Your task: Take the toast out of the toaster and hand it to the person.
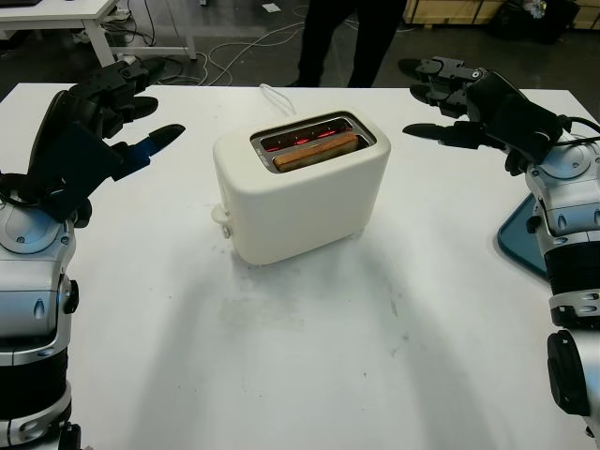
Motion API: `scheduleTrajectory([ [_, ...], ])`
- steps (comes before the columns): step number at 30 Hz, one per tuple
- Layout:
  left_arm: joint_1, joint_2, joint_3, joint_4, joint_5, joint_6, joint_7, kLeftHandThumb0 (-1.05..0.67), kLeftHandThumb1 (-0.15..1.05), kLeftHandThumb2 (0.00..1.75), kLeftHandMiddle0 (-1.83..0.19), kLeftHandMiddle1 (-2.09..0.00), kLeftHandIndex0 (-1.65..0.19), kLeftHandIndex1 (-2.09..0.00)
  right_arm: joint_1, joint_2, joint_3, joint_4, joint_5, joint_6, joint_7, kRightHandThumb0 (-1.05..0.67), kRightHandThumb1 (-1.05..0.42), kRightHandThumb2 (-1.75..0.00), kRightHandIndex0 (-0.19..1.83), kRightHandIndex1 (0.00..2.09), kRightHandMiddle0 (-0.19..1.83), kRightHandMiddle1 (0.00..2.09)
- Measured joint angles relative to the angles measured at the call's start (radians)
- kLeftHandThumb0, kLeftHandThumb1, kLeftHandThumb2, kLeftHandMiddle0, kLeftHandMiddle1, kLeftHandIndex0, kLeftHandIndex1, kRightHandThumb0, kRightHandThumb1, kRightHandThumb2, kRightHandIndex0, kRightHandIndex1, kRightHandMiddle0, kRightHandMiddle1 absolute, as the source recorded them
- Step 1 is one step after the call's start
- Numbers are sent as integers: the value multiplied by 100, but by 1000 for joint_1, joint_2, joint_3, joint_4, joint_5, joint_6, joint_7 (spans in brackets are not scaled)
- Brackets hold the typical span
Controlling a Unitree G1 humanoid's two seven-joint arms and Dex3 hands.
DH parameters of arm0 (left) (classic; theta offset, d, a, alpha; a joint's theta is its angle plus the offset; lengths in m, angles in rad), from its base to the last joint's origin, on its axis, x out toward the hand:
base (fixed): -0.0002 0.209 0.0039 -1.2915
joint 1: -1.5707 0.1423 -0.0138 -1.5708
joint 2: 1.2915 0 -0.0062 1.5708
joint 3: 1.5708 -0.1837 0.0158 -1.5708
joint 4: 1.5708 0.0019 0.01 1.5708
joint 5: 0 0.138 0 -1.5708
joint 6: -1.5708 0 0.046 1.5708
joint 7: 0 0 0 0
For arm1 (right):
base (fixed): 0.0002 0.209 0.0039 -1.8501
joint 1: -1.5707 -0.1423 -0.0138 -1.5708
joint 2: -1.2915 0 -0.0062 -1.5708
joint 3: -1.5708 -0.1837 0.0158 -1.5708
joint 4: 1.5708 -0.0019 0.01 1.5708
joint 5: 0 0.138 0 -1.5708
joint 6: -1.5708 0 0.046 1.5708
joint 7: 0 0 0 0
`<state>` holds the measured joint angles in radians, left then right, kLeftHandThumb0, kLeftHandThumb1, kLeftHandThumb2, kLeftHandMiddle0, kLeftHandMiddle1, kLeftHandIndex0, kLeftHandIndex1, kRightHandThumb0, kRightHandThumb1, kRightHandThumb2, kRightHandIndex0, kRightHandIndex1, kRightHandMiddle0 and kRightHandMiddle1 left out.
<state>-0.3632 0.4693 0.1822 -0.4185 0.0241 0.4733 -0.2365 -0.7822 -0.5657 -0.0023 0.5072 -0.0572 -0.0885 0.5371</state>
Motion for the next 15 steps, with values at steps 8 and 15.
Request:
scheduleTrajectory([
  [8, 0, -4, -2, 0, 0, 2, 0, -65, 92, 11, -16, -66, -45, -1, -1, 0, 1, 9, -2, -29, 1, -71, -92, -12, 33, 3, 32, 1],
  [15, -23, -15, -11, 6, 0, 4, 0, -65, 92, 11, -13, -69, -45, 0, -4, 4, 1, 41, 0, -56, 8, -73, -92, -12, 34, 4, 33, 1],
])
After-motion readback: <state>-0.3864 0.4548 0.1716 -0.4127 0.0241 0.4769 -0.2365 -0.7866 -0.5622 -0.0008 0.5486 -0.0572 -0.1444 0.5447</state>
